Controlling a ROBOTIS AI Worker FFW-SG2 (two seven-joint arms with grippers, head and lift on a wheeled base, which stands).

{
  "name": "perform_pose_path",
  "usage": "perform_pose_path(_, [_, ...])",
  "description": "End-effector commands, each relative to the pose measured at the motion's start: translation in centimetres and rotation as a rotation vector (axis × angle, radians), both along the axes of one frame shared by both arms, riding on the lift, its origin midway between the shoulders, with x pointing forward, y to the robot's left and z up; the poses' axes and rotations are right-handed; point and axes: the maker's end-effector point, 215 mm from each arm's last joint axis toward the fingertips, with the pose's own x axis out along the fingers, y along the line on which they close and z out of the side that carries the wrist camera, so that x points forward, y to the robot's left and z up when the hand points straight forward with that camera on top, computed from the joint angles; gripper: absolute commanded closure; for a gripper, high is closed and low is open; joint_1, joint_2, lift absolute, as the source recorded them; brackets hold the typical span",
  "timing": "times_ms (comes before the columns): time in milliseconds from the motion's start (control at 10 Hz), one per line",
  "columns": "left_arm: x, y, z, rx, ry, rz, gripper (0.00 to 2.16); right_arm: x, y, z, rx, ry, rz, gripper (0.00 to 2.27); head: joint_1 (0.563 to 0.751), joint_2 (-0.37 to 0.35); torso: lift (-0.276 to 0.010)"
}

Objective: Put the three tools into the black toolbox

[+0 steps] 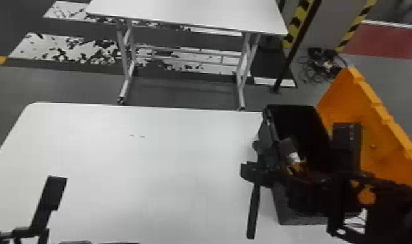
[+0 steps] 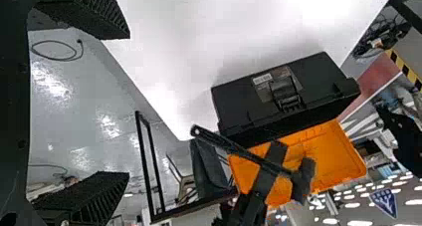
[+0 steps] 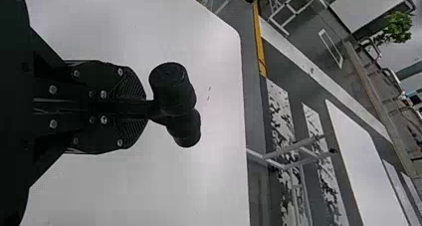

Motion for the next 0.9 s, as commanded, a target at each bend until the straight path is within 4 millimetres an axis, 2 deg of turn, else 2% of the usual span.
perform_pose_path(0, [-0.5, 1.6, -1.4, 0.043, 0.03, 0.045, 0.03, 1.6, -3.2, 1.1, -0.097, -0.063, -0.03, 2.25, 0.695, -0.167, -0.051])
perform_pose_path(200, [-1.4, 4.0, -3.5, 0.075, 0.092, 0.102, 0.03, 3.0, -6.7, 2.1, -0.177, -0.111, -0.067, 2.25, 0.695, -0.199, -0.051])
perform_pose_path(500, [-2.2, 4.8, -4.5, 0.084, 0.107, 0.127, 0.08, 5.0, -10.8, 3.2, -0.276, -0.179, -0.112, 2.25, 0.695, -0.242, -0.051])
perform_pose_path(800, [-2.1, 5.9, -4.9, 0.099, 0.111, 0.158, 0.09, 5.6, -15.2, 2.0, -0.424, -0.187, -0.1, 2.25, 0.695, -0.303, -0.051])
